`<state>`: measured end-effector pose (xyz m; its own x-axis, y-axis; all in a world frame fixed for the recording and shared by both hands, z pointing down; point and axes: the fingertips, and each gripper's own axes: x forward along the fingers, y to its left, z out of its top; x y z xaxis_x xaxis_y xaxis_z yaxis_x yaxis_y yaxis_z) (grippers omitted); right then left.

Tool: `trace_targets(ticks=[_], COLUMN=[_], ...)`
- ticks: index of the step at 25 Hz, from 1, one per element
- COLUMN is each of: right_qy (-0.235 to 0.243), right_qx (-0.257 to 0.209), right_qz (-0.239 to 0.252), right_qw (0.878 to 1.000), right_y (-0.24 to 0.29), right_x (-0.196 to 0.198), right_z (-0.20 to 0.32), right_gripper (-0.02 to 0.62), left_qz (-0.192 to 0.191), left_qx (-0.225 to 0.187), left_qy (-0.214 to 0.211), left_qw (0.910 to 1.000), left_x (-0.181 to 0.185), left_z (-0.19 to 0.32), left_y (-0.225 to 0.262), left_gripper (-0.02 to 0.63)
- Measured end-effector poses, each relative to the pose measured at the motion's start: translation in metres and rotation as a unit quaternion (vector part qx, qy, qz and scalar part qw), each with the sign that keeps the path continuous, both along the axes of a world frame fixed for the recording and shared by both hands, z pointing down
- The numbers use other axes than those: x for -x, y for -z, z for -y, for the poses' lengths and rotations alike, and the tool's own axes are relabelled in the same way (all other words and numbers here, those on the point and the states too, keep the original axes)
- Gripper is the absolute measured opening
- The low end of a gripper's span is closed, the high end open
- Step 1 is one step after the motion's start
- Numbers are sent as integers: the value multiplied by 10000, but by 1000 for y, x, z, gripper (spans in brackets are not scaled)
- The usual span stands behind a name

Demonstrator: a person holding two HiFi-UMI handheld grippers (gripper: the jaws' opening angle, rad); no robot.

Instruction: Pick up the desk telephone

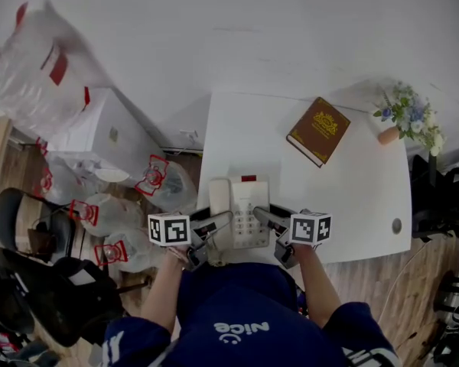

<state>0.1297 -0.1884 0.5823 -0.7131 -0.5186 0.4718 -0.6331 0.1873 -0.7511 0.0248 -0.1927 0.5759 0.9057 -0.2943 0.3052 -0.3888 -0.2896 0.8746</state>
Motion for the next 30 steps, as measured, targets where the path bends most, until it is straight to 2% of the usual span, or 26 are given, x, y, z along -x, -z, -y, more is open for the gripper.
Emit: trace_targets(ticks=[4, 8, 13, 19, 23, 30], right_qy=[-103, -166, -258, -428, -550, -797], right_qx=[-236, -463, -712, -951, -1220, -1781], right_qz=[-38, -65, -110, -55, -115, -216], right_qw=[9997, 9988, 9971, 9945, 9909, 9805], right_y=[16, 33, 53, 75, 96, 138], right_x=[4, 5, 7, 11, 13, 12], right_z=[-2, -3, -10, -12, -13, -6], right_gripper=[239, 238, 238, 238, 236, 236], left_qz=[67, -68, -108, -69, -208, -469], left_qx=[-83, -337, -427, -830, -1096, -1466], left_qy=[48, -27, -10, -143, -314, -340], left_qw=[9999, 9994, 9990, 9964, 9933, 9875], left_x=[9, 8, 10, 16, 17, 16], left_z=[-2, -1, -9, -5, -3, 7], left_y=[10, 30, 45, 70, 92, 132], left_gripper=[383, 383, 383, 383, 383, 383])
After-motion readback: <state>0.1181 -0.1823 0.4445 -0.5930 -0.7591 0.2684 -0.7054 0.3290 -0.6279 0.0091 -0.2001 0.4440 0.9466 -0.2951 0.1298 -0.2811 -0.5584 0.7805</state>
